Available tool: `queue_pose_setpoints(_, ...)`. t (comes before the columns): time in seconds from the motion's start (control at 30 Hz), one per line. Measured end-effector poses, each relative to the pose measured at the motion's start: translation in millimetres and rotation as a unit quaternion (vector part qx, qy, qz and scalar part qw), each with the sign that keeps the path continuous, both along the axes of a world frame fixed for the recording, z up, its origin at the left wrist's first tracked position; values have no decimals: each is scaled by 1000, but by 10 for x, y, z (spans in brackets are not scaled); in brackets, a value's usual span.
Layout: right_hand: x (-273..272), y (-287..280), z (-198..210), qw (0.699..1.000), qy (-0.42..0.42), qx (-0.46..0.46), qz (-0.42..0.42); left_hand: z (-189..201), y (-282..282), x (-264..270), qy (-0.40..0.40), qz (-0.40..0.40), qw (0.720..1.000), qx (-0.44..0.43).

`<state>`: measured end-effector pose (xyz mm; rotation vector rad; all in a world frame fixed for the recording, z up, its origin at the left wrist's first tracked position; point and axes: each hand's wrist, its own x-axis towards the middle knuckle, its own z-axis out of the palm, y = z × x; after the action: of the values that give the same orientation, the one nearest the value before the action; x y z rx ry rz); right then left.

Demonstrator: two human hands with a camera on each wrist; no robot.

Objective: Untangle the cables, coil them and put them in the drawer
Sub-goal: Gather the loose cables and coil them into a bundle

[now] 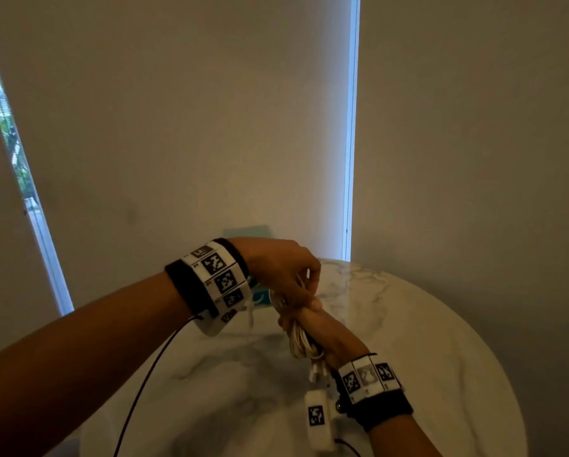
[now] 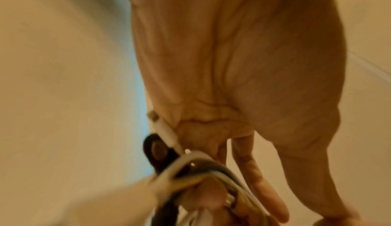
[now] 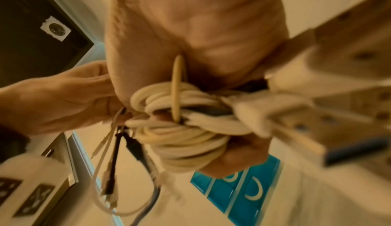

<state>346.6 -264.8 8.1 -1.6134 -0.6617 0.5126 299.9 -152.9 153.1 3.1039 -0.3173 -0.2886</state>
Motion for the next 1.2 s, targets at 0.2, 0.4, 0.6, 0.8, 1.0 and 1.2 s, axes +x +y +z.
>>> queue_pose_setpoints(0.2,36,25,-58,993,98,-53,-28,62,39,58,39,-33,993,102)
queue_pose_setpoints(0.4,-60,11,10,992,91,-79,-21,-45,104,125,-44,-95,977,186)
queue_pose_setpoints(0.6,-52,-1,66,986,143,-79,-31,-132,224,258,-114,-112,950,267)
queue_pose_setpoints(0.8,-106,2,35,988,132,-70,-31,-290,183,329,-43,-124,940,314)
queue_pose_setpoints(1.0,-116,87,-4,992,32,-114,-34,-285,235,302,-5,-75,976,206)
queue_pose_setpoints(1.2,-206,76,59,997,-26,-77,-17,-286,408,275,-45,-71,989,123)
